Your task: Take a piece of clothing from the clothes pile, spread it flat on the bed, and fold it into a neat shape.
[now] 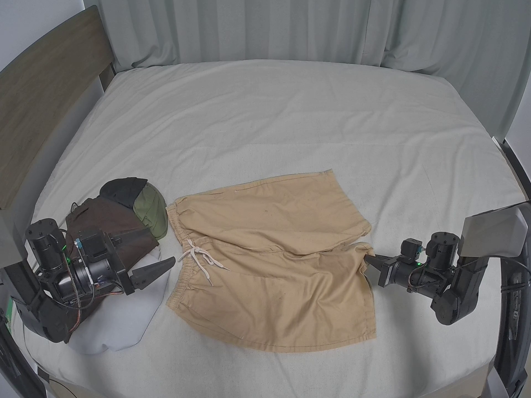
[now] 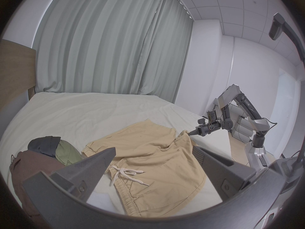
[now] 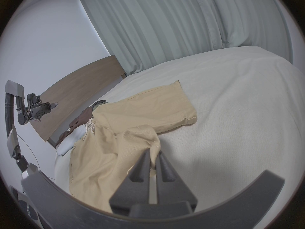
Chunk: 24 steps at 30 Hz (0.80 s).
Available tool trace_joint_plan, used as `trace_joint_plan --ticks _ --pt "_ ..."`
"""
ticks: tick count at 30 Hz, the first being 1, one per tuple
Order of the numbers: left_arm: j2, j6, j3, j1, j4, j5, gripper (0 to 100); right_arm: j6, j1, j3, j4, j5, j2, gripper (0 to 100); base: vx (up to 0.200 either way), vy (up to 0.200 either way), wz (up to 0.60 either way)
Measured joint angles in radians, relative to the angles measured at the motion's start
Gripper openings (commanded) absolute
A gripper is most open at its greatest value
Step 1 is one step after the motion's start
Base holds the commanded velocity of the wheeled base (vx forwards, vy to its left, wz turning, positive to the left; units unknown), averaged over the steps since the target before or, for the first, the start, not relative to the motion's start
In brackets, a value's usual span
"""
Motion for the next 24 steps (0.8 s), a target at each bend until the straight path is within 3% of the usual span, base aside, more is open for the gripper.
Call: trace_joint_plan --ticks 1,14,24 --pt "0.0 0.0 0.0 0.0 0.0 0.0 100 0.0 -0.001 0.0 0.0 0.0 0.0 100 0.0 0.0 0.0" --pt "0.001 0.001 0.002 -0.001 0.0 0.0 100 0.0 -0.006 0.02 -0.001 0.0 -0.048 100 0.0 0.0 0.0" --pt "0.003 0.001 0.004 0.001 0.0 0.0 100 -0.006 0.0 0.128 0.001 0.019 -0.127 100 0.0 0.0 0.0"
